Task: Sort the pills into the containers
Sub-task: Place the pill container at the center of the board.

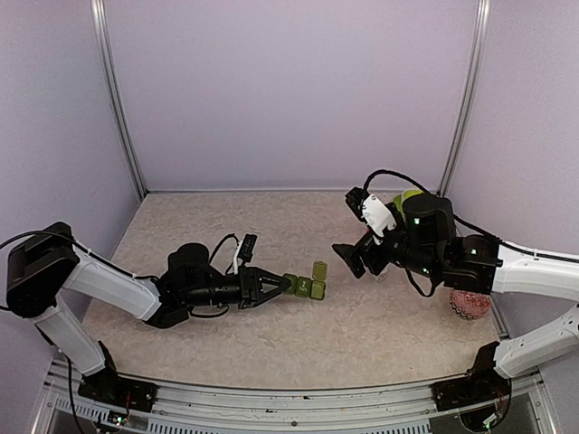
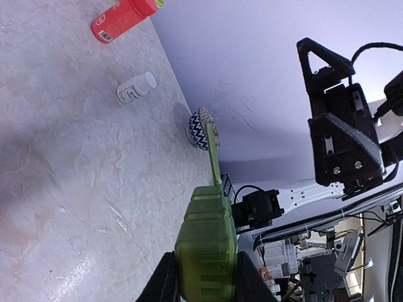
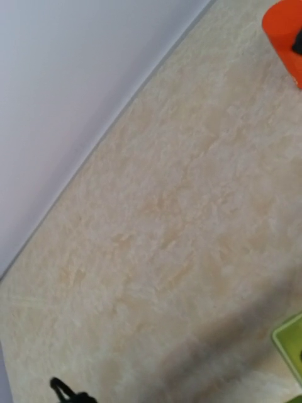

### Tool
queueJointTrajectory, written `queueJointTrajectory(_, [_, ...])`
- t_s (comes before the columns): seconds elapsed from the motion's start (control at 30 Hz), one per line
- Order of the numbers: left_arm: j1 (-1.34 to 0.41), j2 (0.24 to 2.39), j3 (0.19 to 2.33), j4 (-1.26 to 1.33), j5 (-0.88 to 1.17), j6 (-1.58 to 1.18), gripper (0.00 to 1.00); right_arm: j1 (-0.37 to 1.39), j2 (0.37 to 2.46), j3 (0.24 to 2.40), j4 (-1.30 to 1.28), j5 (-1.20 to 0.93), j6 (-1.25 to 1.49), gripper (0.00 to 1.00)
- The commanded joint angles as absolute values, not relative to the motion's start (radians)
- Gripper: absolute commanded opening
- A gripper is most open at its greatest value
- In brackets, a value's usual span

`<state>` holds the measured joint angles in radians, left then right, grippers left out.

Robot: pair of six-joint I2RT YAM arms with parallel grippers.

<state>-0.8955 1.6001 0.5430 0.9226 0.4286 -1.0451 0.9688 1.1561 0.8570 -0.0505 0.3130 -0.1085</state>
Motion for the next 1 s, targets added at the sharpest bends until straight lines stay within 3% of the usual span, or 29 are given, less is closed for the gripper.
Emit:
queueJointTrajectory(0.0, [-0.874, 1.631, 0.587, 0.898, 0.424, -1.006, 0.15, 0.956, 1.131, 0.93, -0.134, 0.385, -0.044, 1.0])
queueJointTrajectory(0.3, [-0.833, 1.696, 0.593, 0.901, 0.398, -1.007, 0.15, 0.954, 0.996, 0.821, -0.097, 0.474, 0.031, 1.0])
queueJointTrajectory(0.73, [-0.771, 1.796, 0.691, 0.75, 0.43, -0.951, 0.17, 0.954, 1.01, 0.773, -0.106, 0.508, 0.049, 1.0])
queueJointTrajectory(0.97, [-0.724, 1.876, 0.748, 0.697, 0.549, -0.919, 0.18, 0.954, 1.025, 0.772, -0.096, 0.512, 0.015, 1.0])
